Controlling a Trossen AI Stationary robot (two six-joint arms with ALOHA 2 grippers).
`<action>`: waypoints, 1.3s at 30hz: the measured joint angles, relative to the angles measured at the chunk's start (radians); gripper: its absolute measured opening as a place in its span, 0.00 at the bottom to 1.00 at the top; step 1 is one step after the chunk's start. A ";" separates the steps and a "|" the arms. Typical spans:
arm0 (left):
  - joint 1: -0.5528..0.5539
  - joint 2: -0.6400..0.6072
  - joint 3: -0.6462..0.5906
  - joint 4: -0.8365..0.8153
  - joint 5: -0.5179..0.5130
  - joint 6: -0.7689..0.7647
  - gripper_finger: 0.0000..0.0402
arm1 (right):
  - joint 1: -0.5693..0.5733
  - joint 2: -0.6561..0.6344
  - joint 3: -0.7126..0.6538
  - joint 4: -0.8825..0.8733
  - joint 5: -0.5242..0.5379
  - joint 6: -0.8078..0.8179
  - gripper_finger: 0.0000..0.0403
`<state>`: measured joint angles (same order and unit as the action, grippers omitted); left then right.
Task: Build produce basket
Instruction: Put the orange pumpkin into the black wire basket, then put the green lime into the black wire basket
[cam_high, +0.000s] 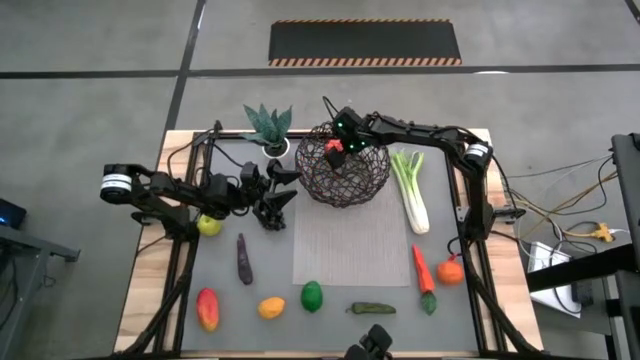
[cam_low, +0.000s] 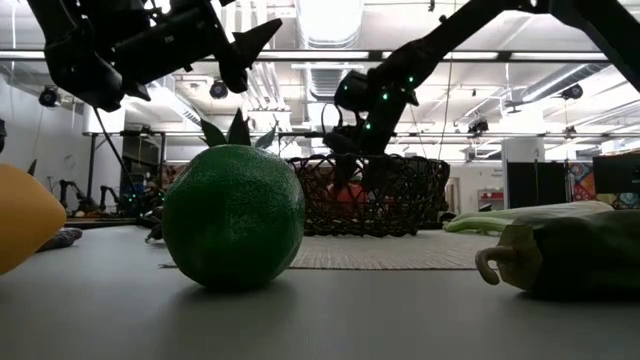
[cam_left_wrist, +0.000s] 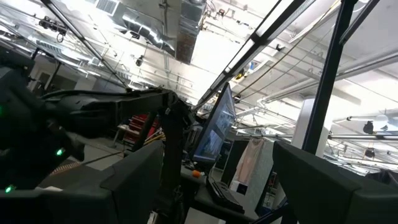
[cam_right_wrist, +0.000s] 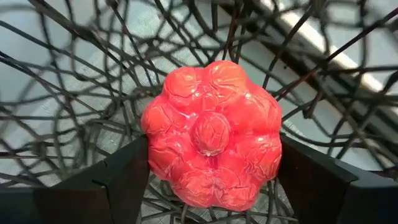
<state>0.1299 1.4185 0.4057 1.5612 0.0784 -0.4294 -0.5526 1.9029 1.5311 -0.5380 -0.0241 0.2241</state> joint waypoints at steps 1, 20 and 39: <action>0.000 0.000 0.000 0.000 0.000 0.000 0.71 | 0.000 0.008 0.000 -0.002 0.000 0.000 0.75; 0.000 0.000 0.000 0.000 0.000 -0.002 0.71 | 0.000 0.019 -0.001 -0.001 -0.001 -0.002 0.88; -0.052 0.000 0.002 -0.002 0.003 -0.011 0.71 | 0.068 -0.268 -0.002 -0.197 -0.002 -0.002 0.82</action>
<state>0.0783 1.4185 0.4080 1.5592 0.0811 -0.4404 -0.4842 1.6345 1.5295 -0.7350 -0.0265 0.2221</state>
